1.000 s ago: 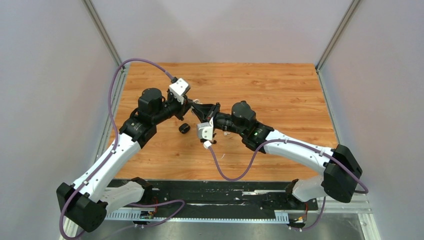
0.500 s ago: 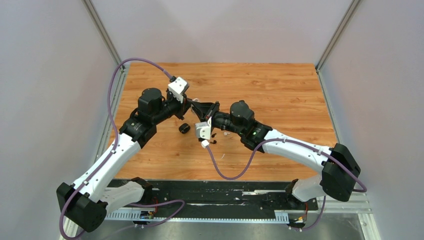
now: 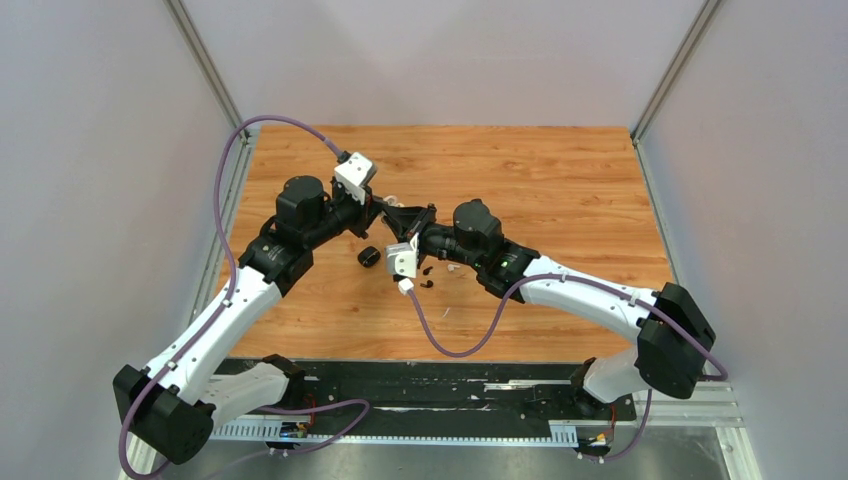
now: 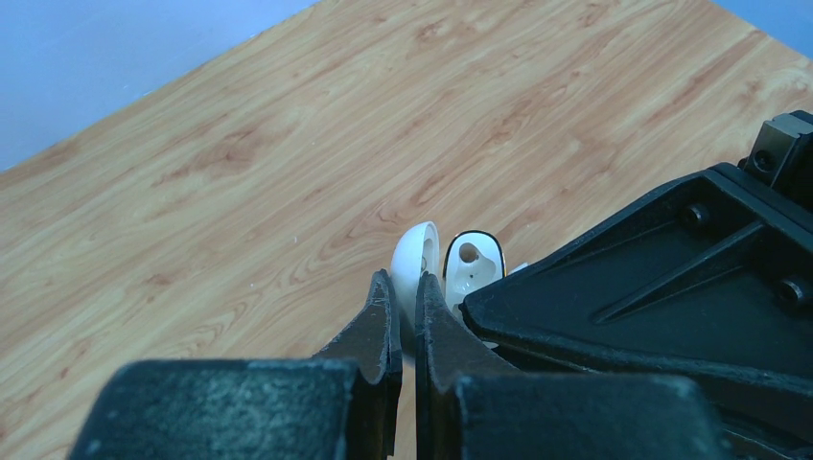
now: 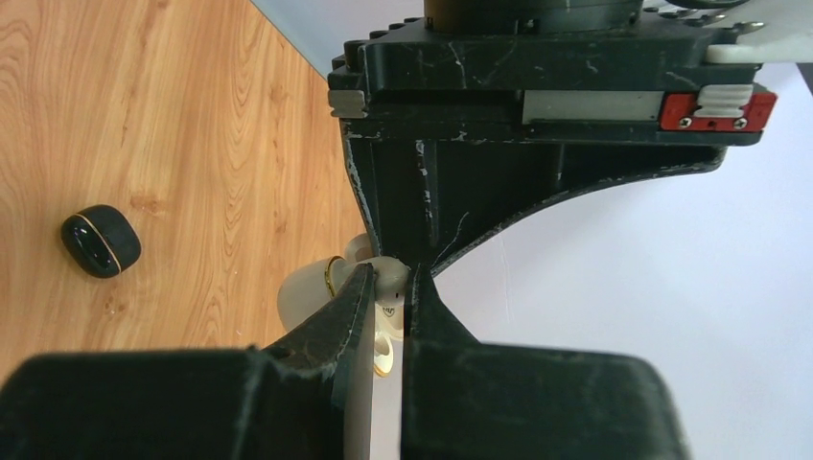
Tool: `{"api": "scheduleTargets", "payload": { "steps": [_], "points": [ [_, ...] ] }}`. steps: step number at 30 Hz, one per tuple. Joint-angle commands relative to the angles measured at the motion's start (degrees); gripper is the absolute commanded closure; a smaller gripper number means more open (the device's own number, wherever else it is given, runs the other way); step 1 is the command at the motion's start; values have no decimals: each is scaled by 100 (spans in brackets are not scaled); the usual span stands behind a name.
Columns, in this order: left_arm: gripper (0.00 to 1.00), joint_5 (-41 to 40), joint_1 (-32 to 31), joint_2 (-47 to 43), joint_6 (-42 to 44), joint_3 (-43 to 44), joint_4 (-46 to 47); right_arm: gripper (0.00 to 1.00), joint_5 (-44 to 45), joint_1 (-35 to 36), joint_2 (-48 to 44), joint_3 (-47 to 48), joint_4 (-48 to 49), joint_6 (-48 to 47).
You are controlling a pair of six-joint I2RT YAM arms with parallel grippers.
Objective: Insert the wireless bluetooth earbuds into the charging case
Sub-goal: Insert the left earbud into the left side groove of the charging case.
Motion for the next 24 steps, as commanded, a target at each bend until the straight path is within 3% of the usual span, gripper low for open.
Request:
{"api": "scheduleTargets", "payload": {
  "steps": [1, 9, 16, 24],
  "points": [
    [100, -24, -32, -23, -162, 162, 330, 100, 10, 17, 8, 271, -38, -70],
    [100, 1, -31, -13, -171, 156, 358, 100, 60, -14, 51, 378, -326, -109],
    [100, 12, -32, -42, -140, 95, 370, 83, 100, -10, 70, 471, -535, 118],
    [100, -2, -32, -62, -81, 49, 394, 77, 200, -14, 159, 934, -853, 933]
  ]
}}
